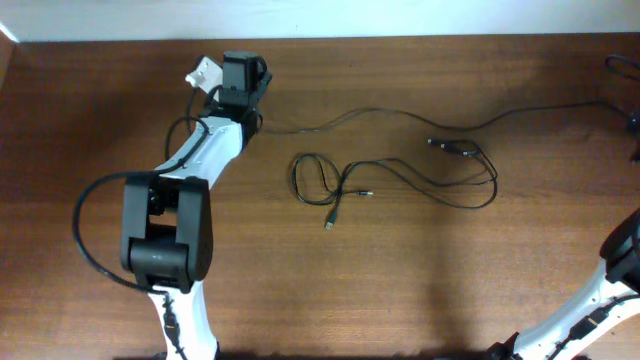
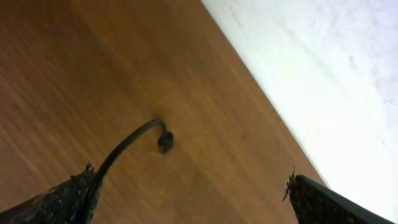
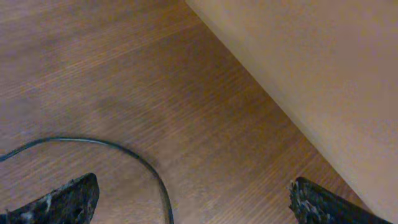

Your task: Untangle cables

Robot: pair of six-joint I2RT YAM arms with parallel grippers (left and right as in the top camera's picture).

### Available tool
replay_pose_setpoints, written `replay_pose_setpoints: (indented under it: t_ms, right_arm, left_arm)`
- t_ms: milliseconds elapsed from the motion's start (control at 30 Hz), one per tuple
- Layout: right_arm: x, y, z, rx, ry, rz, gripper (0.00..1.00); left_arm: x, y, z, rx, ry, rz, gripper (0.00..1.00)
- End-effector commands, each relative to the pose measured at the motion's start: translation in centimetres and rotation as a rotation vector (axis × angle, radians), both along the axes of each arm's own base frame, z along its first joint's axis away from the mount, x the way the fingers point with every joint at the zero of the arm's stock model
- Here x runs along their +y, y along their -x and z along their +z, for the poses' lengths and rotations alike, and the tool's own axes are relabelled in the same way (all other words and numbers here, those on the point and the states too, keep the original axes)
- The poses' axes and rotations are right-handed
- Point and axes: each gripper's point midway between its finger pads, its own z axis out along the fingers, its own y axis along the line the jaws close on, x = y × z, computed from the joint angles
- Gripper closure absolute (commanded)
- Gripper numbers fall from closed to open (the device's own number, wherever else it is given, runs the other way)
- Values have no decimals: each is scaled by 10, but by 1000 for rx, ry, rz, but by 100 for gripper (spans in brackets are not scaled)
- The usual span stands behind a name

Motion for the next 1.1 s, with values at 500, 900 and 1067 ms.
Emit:
replay_pose_setpoints:
  t_ms: [500, 900, 1067]
  right_arm:
    - [34, -20, 21, -29, -50, 94, 1]
    - [37, -17, 16, -10, -66, 94, 1]
    - [37, -17, 15, -6, -69, 94, 1]
  left_arm:
    - [-54, 24, 4, 199, -29, -505, 1]
    - [-77, 103, -50, 561, 91, -518, 1]
    - [-110, 102, -81, 576, 65, -577, 1]
